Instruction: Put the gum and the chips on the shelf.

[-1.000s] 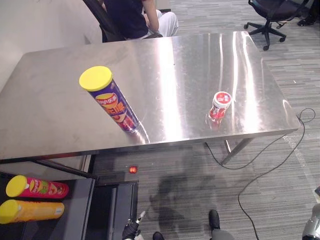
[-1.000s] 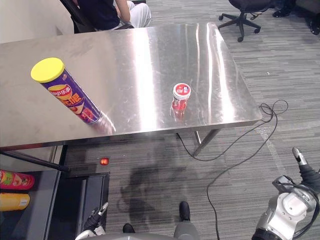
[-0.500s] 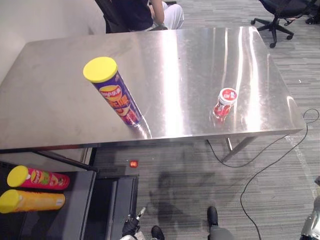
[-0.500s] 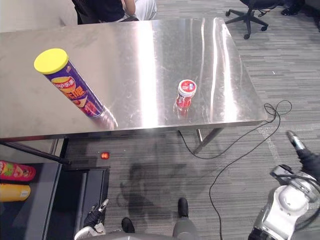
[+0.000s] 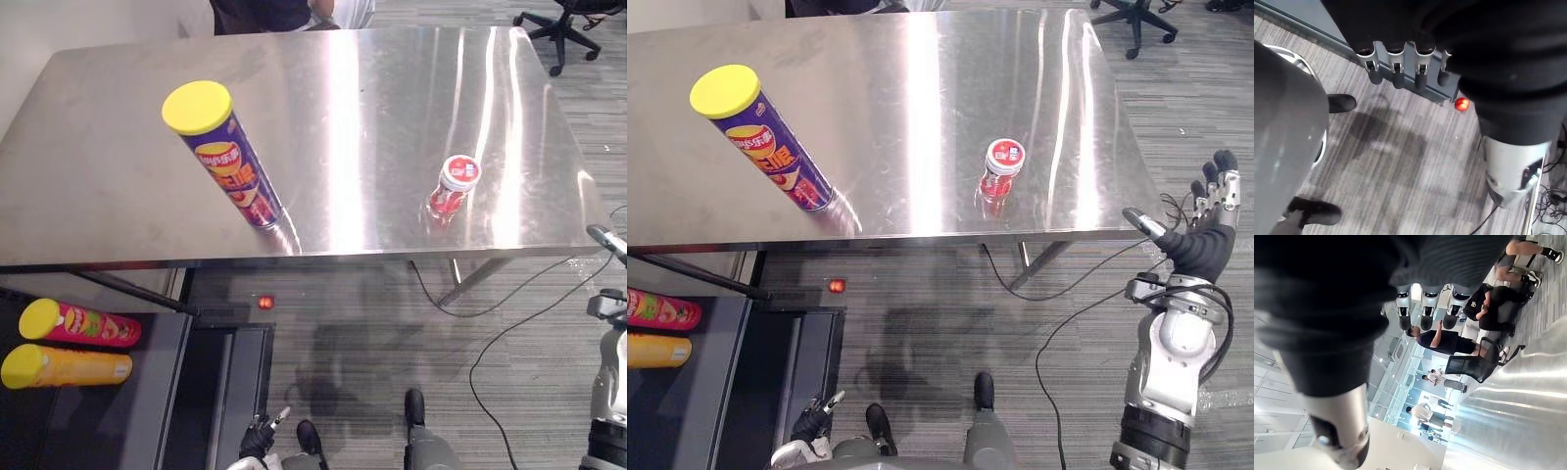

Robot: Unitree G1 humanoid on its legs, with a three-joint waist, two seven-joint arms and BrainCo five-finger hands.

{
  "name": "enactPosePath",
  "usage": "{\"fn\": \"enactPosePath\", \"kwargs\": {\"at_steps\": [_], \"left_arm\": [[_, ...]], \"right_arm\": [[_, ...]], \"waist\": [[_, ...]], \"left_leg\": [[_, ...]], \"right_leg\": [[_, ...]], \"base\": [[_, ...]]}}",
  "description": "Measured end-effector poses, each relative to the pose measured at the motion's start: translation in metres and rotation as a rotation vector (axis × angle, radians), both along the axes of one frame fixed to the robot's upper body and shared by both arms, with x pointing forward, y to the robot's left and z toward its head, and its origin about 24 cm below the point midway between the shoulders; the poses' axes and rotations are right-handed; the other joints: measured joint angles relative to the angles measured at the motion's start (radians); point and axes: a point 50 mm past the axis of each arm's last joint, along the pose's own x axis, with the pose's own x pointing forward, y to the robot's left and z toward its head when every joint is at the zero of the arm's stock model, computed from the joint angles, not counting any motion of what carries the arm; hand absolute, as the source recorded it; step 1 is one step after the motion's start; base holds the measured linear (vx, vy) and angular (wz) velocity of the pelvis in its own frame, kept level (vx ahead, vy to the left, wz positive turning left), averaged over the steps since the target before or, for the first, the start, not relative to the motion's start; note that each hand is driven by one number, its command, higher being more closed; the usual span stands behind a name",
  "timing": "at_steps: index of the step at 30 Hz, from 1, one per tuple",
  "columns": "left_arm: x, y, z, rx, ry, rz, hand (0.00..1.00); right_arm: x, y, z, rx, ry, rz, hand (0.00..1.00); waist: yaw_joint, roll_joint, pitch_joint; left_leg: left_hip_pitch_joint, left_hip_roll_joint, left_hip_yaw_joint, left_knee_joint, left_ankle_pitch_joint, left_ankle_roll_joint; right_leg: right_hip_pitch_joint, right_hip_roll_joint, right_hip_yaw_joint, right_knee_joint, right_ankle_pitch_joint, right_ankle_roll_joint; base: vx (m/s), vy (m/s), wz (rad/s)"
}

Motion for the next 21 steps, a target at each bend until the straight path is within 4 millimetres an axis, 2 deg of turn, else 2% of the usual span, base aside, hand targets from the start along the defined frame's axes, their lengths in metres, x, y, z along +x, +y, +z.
{"fn": "enactPosePath", "kwargs": {"at_steps": [4, 7, 12, 17, 21], "left_arm": [[-0.001, 0.001, 0.0, 0.004, 0.009, -0.011, 0.0], [0.0, 0.002, 0.0, 0.011, 0.01, -0.019, 0.0], [0.003, 0.001, 0.001, 0.015, 0.004, -0.038, 0.0], [0.014, -0.001, 0.003, 0.037, -0.012, -0.077, 0.0], [0.014, -0.001, 0.004, 0.041, -0.013, -0.075, 0.0]], "right_arm": [[0.014, 0.015, 0.009, -0.007, -0.033, 0.066, 0.0], [0.024, 0.02, 0.008, 0.003, -0.024, 0.098, 0.0], [0.039, 0.034, 0.008, 0.006, -0.01, 0.161, 0.0], [0.052, 0.048, 0.016, -0.001, -0.027, 0.22, 0.0], [0.055, 0.055, 0.014, -0.012, -0.009, 0.252, 0.0]], "waist": [[0.0, -0.002, 0.01], [0.001, -0.008, 0.019], [0.002, -0.004, 0.032], [0.007, 0.005, 0.071], [0.009, 0.004, 0.075]], "left_leg": [[-0.002, -0.001, -0.015, 0.0, 0.0, 0.0], [-0.008, -0.001, -0.029, 0.001, 0.0, 0.001], [-0.015, -0.003, -0.038, 0.006, 0.001, 0.002], [-0.019, -0.001, -0.052, 0.015, 0.0, 0.003], [-0.028, -0.005, -0.057, 0.018, 0.001, 0.006]], "right_leg": [[0.001, -0.003, -0.008, 0.008, 0.0, 0.0], [0.001, -0.005, -0.016, 0.008, 0.001, -0.001], [0.001, -0.008, -0.021, 0.008, 0.008, -0.009], [0.002, -0.007, -0.023, 0.008, 0.036, -0.023], [-0.003, -0.012, -0.026, 0.008, 0.04, -0.024]], "base": [[0.02, -0.012, 0.08], [0.01, -0.011, 0.1], [0.0, -0.008, 0.05], [-0.02, -0.003, 0.01], [-0.03, 0.007, 0.05]]}}
